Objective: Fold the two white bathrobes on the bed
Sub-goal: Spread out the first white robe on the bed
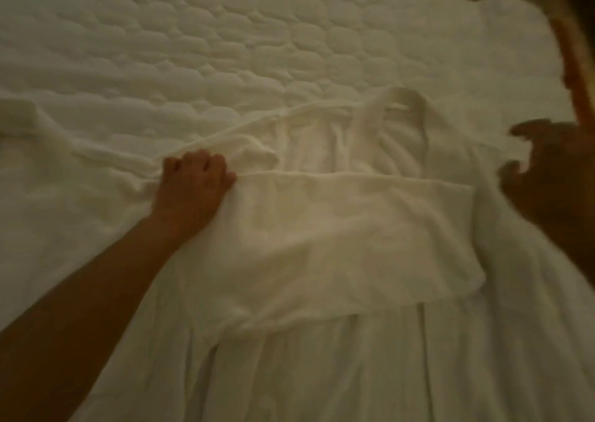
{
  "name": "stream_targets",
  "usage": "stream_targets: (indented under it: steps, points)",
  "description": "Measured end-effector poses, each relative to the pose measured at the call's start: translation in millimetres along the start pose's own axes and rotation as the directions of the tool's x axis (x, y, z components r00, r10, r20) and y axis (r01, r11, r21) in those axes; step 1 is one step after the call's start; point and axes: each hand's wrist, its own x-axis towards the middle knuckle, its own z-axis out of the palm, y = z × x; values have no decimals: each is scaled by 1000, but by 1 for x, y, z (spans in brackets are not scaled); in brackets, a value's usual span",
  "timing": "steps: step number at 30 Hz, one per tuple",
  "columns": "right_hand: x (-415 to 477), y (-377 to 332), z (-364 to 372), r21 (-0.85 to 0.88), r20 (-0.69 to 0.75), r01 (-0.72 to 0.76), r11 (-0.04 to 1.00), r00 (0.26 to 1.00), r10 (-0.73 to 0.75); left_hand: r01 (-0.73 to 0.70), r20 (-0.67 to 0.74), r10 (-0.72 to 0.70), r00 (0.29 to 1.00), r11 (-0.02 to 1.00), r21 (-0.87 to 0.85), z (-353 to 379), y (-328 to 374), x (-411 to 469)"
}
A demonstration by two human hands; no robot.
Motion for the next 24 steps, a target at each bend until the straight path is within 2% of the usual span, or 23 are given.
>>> stream_targets:
  steps: [2, 3, 4, 6, 7, 10, 11, 13, 14, 16, 18, 19, 21, 22, 23, 24]
  points:
    - [-51, -35, -3, 223, 45, 183, 957, 979, -198, 52, -3, -52, 999, 999, 18, -1, 6, -6]
    - [-83, -50, 6, 247, 126, 301, 921, 933, -338, 62, 5, -62, 998, 998, 19, -1, 5, -9]
    - [-116, -51, 21, 231, 259, 413, 881, 847, -464, 62, 30, -62, 998, 998, 9, -2, 6, -10]
    - [-161, -29, 50, 113, 506, 493, 863, 718, -477, 55, 32, -54, 998, 998, -32, -4, 4, -7]
    - [-176, -8, 64, 78, 539, 478, 875, 718, -440, 39, 31, -38, 999, 998, -40, -5, 1, -4]
    - [-196, 33, 73, -64, 514, 260, 964, 836, -191, 48, -29, -49, 998, 998, -38, -8, -1, 3]
    - [-197, 29, 73, -88, 464, 181, 980, 877, -120, 109, -57, -112, 992, 992, -64, -11, -3, 0]
    - [-192, -2, 64, -23, 389, 43, 999, 921, -31, 221, -142, -247, 959, 959, -175, -16, -3, -6]
    - [-186, -32, 59, 47, 346, 36, 998, 937, -51, 258, -174, -298, 938, 941, -220, -22, -11, -15]
    - [-174, -101, 58, 191, 246, 164, 968, 946, -209, 294, -198, -345, 917, 923, -249, -31, -38, -43]
    - [-157, -176, 63, 280, 191, 302, 911, 913, -361, 373, -71, -385, 920, 917, -141, -25, -86, -80]
    - [-148, -212, 71, 304, 187, 357, 883, 887, -423, 431, 61, -427, 902, 898, -86, -21, -113, -97]
    - [-133, -266, 93, 302, 198, 477, 825, 815, -544, 517, 264, -514, 816, 854, 63, -12, -161, -121]
    - [-123, -280, 106, 262, 207, 540, 800, 778, -593, 522, 313, -519, 795, 849, 82, -10, -181, -127]
    - [-111, -283, 117, 212, 237, 579, 787, 751, -616, 525, 381, -516, 767, 846, 91, -10, -192, -129]
    - [-101, -281, 127, 179, 263, 572, 801, 757, -599, 541, 430, -530, 731, 834, 110, -10, -196, -131]
